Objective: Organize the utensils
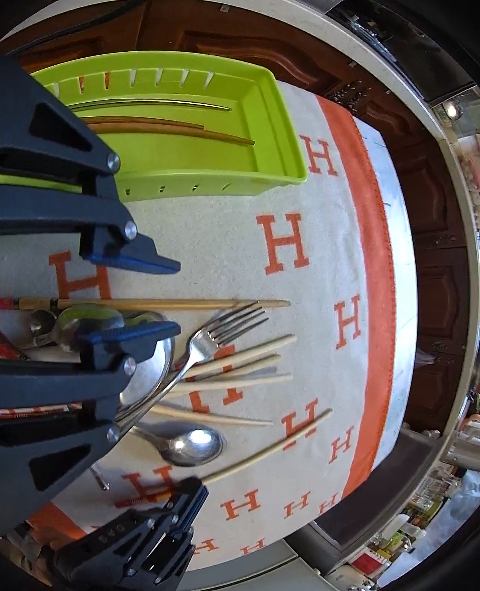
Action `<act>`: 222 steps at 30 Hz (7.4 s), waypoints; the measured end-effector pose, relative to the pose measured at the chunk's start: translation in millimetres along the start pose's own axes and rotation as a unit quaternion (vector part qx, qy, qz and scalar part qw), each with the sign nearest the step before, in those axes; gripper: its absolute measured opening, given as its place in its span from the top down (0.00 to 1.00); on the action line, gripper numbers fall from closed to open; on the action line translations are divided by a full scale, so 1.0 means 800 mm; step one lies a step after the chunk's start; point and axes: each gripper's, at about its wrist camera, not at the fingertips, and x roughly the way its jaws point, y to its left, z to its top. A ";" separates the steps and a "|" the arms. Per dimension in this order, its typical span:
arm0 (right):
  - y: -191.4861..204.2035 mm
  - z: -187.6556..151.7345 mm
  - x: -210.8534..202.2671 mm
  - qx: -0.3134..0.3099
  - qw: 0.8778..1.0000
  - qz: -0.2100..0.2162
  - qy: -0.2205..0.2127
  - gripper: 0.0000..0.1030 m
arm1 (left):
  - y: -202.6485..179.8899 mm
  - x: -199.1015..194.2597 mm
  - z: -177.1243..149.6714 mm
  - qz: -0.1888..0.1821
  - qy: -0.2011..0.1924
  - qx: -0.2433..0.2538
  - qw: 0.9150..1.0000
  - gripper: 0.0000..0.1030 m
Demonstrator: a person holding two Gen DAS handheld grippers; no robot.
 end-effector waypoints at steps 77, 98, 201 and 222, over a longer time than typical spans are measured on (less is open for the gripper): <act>0.163 -0.001 -0.172 0.021 0.986 0.164 -0.010 0.95 | 0.157 -0.155 -0.098 0.062 -0.147 -0.122 0.980 0.17; 0.293 0.002 -0.098 0.066 0.975 0.190 0.096 0.94 | 0.240 -0.183 -0.171 0.120 -0.134 -0.223 0.958 0.11; 0.055 -0.060 -0.098 -0.065 0.985 0.161 -0.021 0.71 | 0.002 -0.038 -0.092 -0.076 -0.008 -0.117 0.990 0.96; 0.134 -0.038 -0.054 -0.160 0.979 0.121 -0.040 0.79 | 0.037 -0.114 -0.093 -0.106 -0.056 -0.149 0.982 1.00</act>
